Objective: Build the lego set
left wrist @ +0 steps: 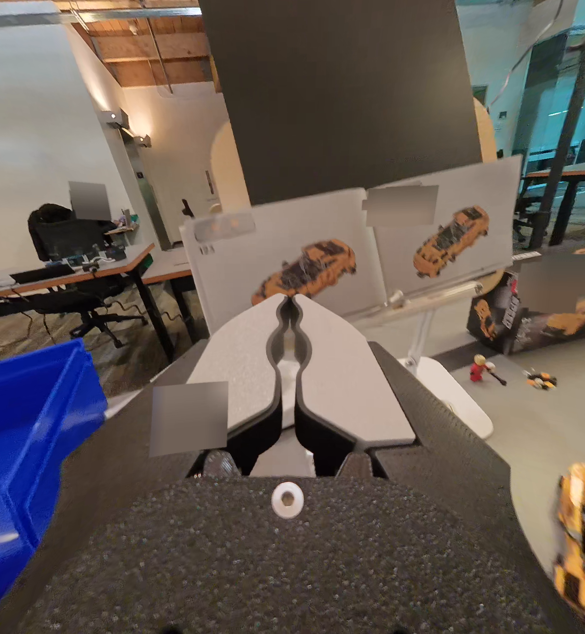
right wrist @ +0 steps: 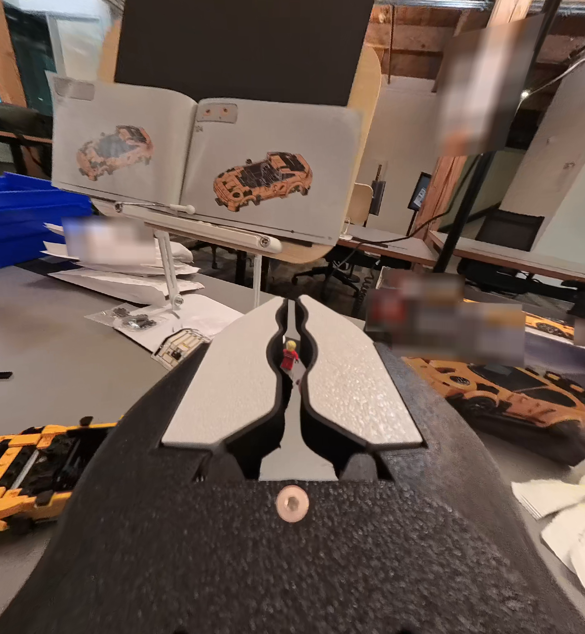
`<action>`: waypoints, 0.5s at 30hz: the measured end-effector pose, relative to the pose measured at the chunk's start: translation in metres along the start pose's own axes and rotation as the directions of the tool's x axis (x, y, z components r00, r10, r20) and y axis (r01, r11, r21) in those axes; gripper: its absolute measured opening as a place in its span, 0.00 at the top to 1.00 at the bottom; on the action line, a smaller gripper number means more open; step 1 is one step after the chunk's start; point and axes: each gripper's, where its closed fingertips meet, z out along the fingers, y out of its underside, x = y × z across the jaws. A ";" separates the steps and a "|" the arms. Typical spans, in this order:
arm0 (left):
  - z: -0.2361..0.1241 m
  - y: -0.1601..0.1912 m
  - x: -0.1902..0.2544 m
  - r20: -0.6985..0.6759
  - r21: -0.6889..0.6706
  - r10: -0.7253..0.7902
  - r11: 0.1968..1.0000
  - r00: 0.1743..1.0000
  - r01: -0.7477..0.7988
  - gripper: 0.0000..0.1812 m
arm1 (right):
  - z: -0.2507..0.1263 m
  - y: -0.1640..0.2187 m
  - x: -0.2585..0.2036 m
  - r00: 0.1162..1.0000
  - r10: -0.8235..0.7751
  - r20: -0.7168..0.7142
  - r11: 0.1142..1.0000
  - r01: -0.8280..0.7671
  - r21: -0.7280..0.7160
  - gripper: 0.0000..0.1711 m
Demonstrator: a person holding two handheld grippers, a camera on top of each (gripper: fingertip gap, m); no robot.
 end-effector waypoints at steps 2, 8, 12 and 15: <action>0.016 -0.014 -0.008 0.009 0.005 0.011 1.000 1.000 -0.011 1.00 | 0.001 0.002 0.002 1.000 -0.003 -0.007 1.000 0.002 -0.005 0.98; 0.063 -0.017 -0.037 0.059 -0.072 0.059 0.996 0.997 -0.055 1.00 | 0.002 0.003 -0.001 1.000 -0.002 0.018 1.000 0.003 -0.007 0.99; 0.082 -0.011 -0.047 0.081 -0.119 0.092 0.990 0.993 -0.082 1.00 | 0.001 0.002 -0.001 1.000 0.007 0.027 1.000 -0.007 -0.006 0.99; 0.091 -0.005 -0.049 0.089 -0.141 0.111 0.985 0.990 -0.098 1.00 | 0.001 0.000 -0.001 0.999 0.006 0.033 1.000 -0.005 -0.003 0.99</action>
